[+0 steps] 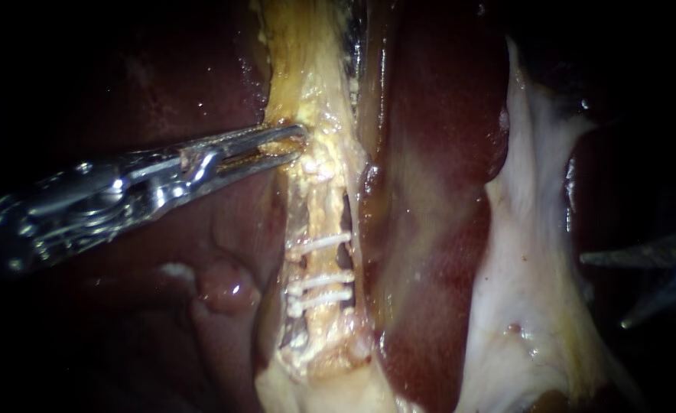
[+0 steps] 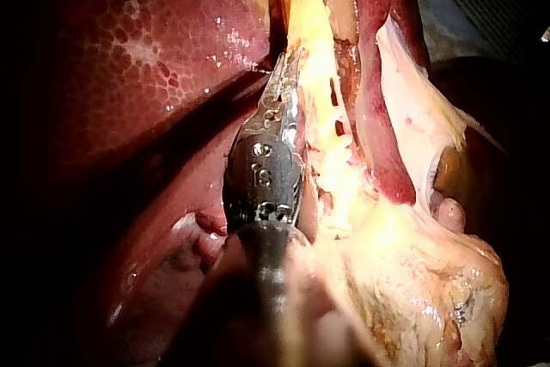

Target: Go to the cutting position left tube

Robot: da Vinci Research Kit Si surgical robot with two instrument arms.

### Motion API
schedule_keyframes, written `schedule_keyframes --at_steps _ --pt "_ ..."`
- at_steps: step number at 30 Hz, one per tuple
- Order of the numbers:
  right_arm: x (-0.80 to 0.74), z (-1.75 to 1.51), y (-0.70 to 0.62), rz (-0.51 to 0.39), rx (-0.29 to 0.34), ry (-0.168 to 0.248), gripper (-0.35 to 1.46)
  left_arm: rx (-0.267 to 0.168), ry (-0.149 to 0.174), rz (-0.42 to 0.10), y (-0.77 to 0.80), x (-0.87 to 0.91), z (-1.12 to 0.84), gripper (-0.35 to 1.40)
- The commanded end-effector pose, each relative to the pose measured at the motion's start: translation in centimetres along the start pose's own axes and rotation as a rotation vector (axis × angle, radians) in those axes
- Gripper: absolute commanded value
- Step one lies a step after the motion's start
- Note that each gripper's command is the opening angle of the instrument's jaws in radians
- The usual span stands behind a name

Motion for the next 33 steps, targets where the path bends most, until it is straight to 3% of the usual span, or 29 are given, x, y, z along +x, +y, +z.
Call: schedule_keyframes --at_steps 1,10,14,18,21,25,33 --pt "0.00 0.00 0.00 0.000 0.001 0.000 1.43 0.002 0.000 0.000 0.00 0.00 0.00 -0.35" --pt "-0.05 0.13 0.00 -0.004 0.006 0.000 1.43 0.009 0.007 -0.003 0.01 -0.10 -0.13 -0.35" --pt "-0.08 0.28 0.07 0.090 0.027 0.007 1.43 0.009 -0.004 -0.012 -0.01 -0.27 -0.36 -0.35" --pt "-0.09 0.56 0.23 0.208 0.066 -0.013 1.36 0.012 -0.024 -0.020 -0.04 -0.40 -0.60 -0.35" --pt "-0.13 0.82 0.36 0.250 0.098 -0.079 1.28 0.014 -0.039 -0.020 -0.06 -0.47 -0.76 -0.35" --pt "-0.23 1.28 0.65 0.313 0.143 -0.163 1.26 0.014 -0.050 -0.024 -0.07 -0.54 -0.90 -0.35" --pt "-0.57 1.99 1.06 0.345 0.180 -0.178 1.26 0.017 -0.074 -0.028 -0.07 -0.66 -1.13 -0.35"
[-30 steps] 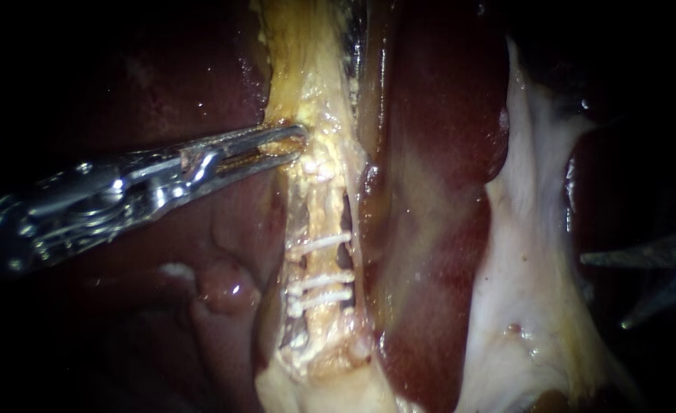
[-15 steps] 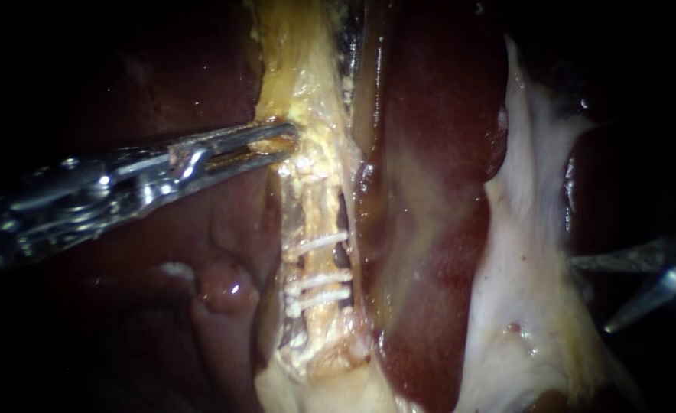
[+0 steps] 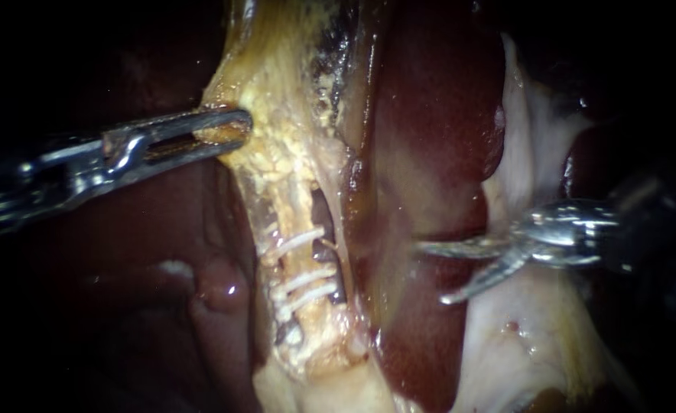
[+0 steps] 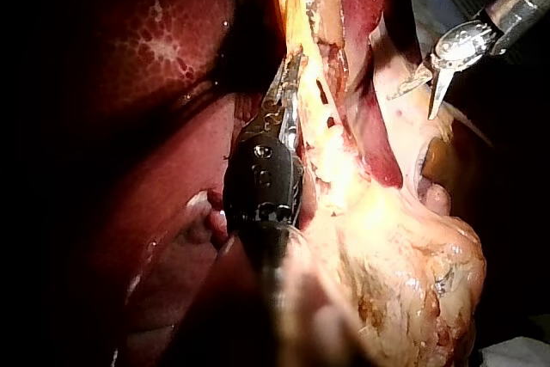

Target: Go to the cutting position left tube

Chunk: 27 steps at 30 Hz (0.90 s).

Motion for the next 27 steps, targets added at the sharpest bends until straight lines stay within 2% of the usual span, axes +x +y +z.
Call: schedule_keyframes --at_steps 1,5,9,27 --pt "-0.02 0.09 0.07 0.004 -0.004 -0.001 1.26 0.001 -0.003 -0.001 -0.01 -0.01 -0.02 -0.35" --pt "-0.09 0.29 0.29 0.007 -0.010 -0.007 1.25 -0.002 -0.003 0.003 -0.04 -0.01 -0.04 -0.35" --pt "-0.14 0.37 0.44 0.011 -0.015 0.002 1.23 -0.002 -0.004 0.003 -0.05 -0.01 -0.05 -0.35" --pt "-0.20 0.71 0.79 0.024 -0.036 0.005 1.20 -0.006 -0.006 0.002 -0.10 0.01 -0.05 -0.35"
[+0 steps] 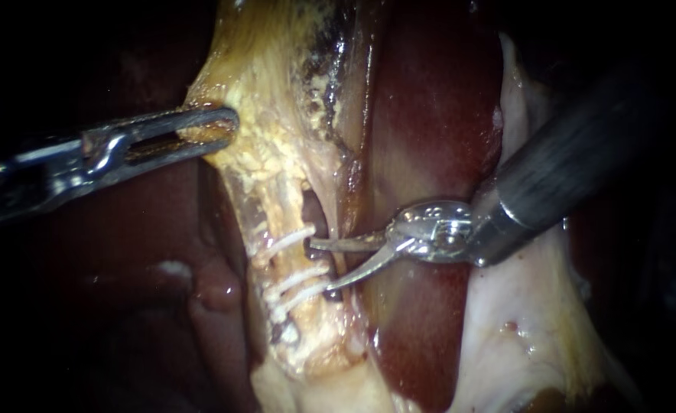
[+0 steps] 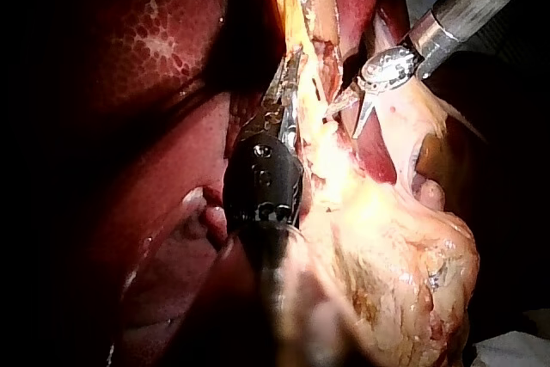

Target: Go to the cutting position left tube

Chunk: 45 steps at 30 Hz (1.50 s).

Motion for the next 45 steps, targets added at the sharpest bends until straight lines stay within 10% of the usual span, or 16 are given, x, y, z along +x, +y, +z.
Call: schedule_keyframes --at_steps 1,45 --pt "0.00 0.01 0.02 0.000 -0.002 0.000 1.20 0.000 0.000 0.000 0.00 0.00 0.00 -0.35" --pt "0.33 0.50 -0.02 -0.051 0.239 0.166 1.01 -0.002 -0.001 -0.001 0.02 0.00 0.08 -0.35"
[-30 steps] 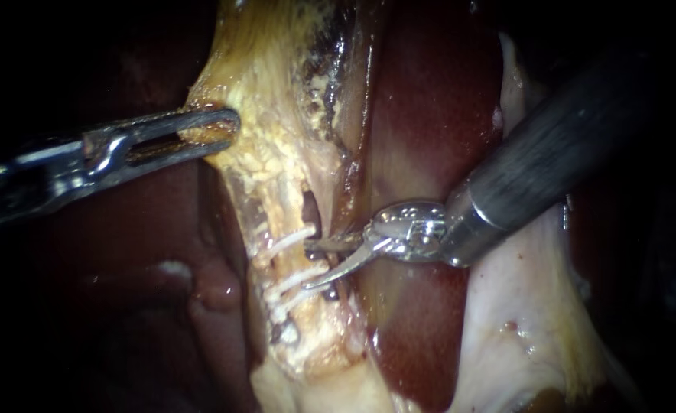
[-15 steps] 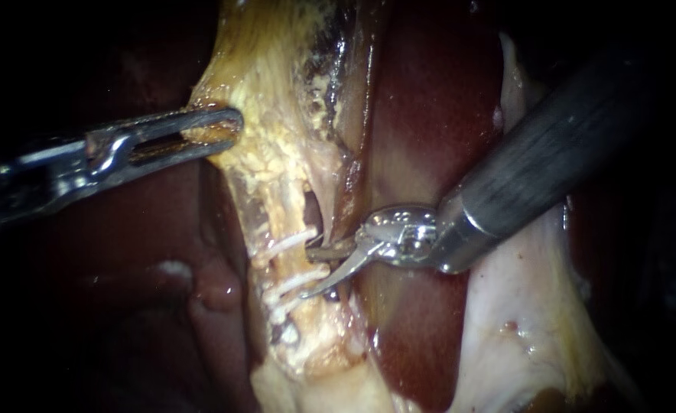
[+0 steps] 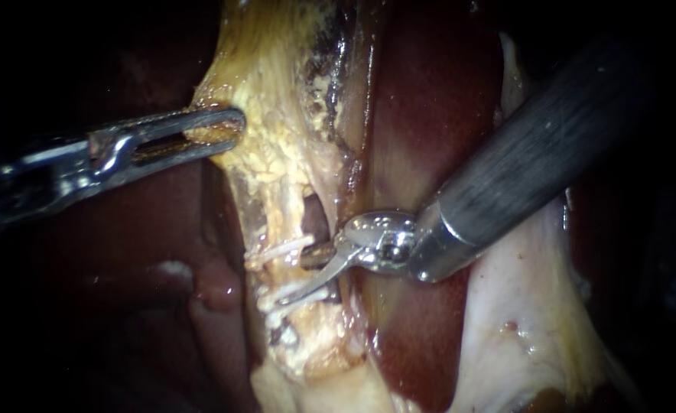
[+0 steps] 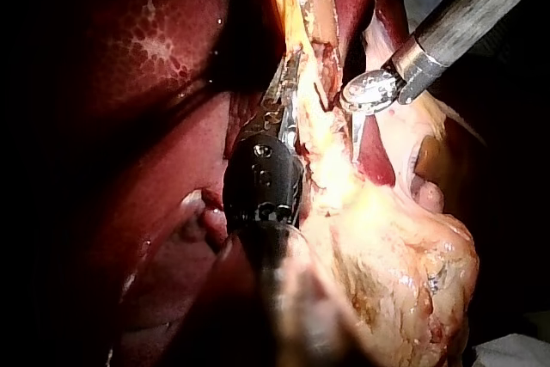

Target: Go to the cutting position left tube

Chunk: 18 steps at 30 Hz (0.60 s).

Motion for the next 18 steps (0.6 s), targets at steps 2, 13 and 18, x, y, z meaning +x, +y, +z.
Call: schedule_keyframes --at_steps 2,13,18 --pt "0.02 0.05 0.02 0.001 0.011 0.008 1.01 0.001 0.000 0.000 0.03 0.00 0.02 -0.35" --pt "0.01 0.27 0.10 0.008 0.030 0.015 1.01 -0.002 -0.003 0.000 0.04 0.02 0.13 -0.35" --pt "0.00 0.30 0.13 0.048 0.029 0.015 0.99 -0.004 -0.004 0.000 0.02 0.03 0.16 -0.35"
